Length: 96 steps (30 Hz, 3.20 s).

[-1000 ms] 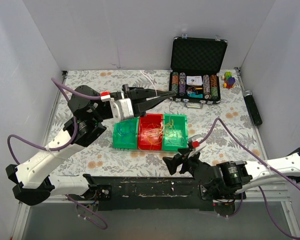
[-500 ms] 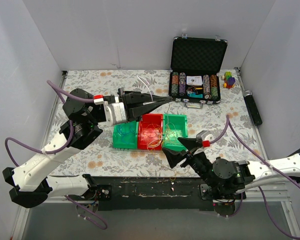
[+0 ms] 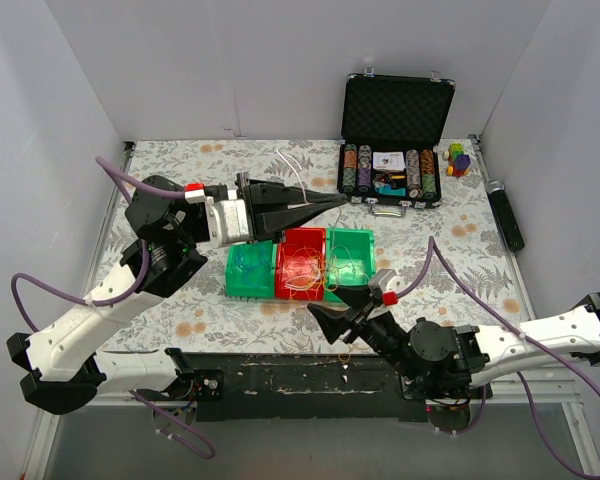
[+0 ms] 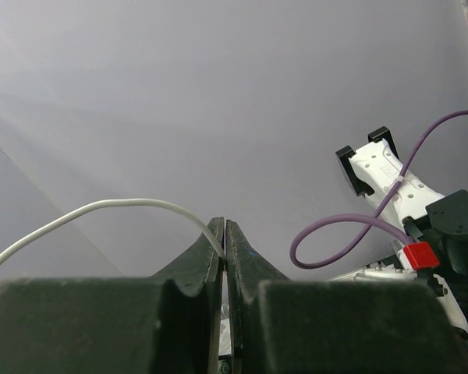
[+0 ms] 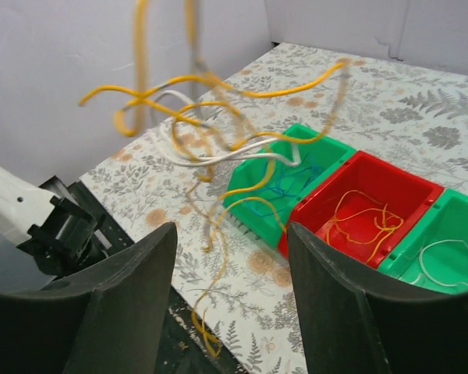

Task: Untangle the cables

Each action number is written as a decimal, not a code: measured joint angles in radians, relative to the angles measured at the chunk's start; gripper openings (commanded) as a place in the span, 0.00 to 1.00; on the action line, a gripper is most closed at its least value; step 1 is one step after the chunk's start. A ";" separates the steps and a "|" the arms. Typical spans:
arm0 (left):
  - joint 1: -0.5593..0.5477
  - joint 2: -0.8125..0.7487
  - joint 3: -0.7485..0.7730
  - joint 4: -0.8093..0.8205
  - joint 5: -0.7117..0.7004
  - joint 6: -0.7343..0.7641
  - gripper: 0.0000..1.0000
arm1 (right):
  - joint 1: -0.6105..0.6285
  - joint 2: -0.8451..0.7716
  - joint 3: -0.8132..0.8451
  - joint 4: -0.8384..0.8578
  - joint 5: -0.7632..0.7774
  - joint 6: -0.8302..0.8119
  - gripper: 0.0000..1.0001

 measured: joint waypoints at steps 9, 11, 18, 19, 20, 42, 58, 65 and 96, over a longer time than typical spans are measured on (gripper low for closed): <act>0.000 0.000 0.006 0.007 0.003 -0.007 0.00 | -0.028 0.016 0.000 -0.001 -0.066 0.047 0.09; 0.000 0.000 0.006 0.008 0.004 -0.007 0.00 | -0.028 0.016 0.000 -0.001 -0.068 0.049 0.01; 0.000 0.000 0.007 0.016 0.004 -0.001 0.00 | -0.029 0.015 0.000 -0.043 -0.042 0.098 0.01; 0.000 0.000 0.009 0.016 0.004 0.006 0.00 | -0.030 0.015 0.000 -0.064 -0.036 0.118 0.01; 0.000 0.000 0.011 0.017 0.003 0.017 0.00 | -0.034 0.015 -0.003 -0.090 -0.029 0.144 0.01; 0.000 0.062 0.194 0.277 -0.123 0.539 0.00 | -0.055 0.176 -0.301 -0.716 -0.126 1.056 0.01; 0.000 0.037 0.150 0.256 -0.108 0.580 0.00 | 0.003 -0.005 -0.089 -0.843 -0.048 0.898 0.40; 0.000 -0.006 0.022 0.238 -0.120 0.532 0.00 | 0.003 -0.022 0.024 -0.843 0.044 0.804 0.39; 0.044 0.356 -0.348 0.449 -0.473 0.307 0.00 | 0.006 0.082 0.125 -1.641 0.199 1.682 0.37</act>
